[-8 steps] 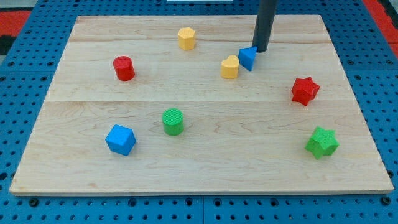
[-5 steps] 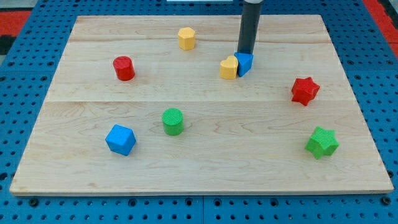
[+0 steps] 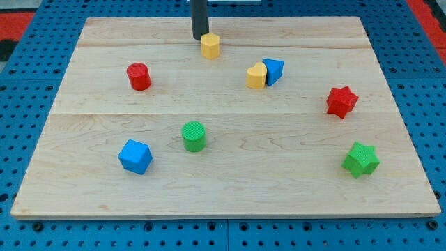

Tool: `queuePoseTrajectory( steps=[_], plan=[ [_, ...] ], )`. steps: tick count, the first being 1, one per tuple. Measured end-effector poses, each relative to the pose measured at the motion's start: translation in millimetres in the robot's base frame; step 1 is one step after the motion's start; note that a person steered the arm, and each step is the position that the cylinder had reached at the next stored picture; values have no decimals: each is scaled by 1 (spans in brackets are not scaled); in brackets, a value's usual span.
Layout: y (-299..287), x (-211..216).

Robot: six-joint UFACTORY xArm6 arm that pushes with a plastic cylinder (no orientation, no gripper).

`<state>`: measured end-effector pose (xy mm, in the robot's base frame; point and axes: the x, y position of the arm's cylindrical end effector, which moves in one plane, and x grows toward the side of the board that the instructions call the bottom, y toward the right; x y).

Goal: Push the yellow hexagon towards the yellow heart

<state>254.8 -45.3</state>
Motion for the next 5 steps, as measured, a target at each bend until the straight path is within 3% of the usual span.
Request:
queuePoseTrajectory(
  steps=[5],
  plan=[
    [47, 53]
  ],
)
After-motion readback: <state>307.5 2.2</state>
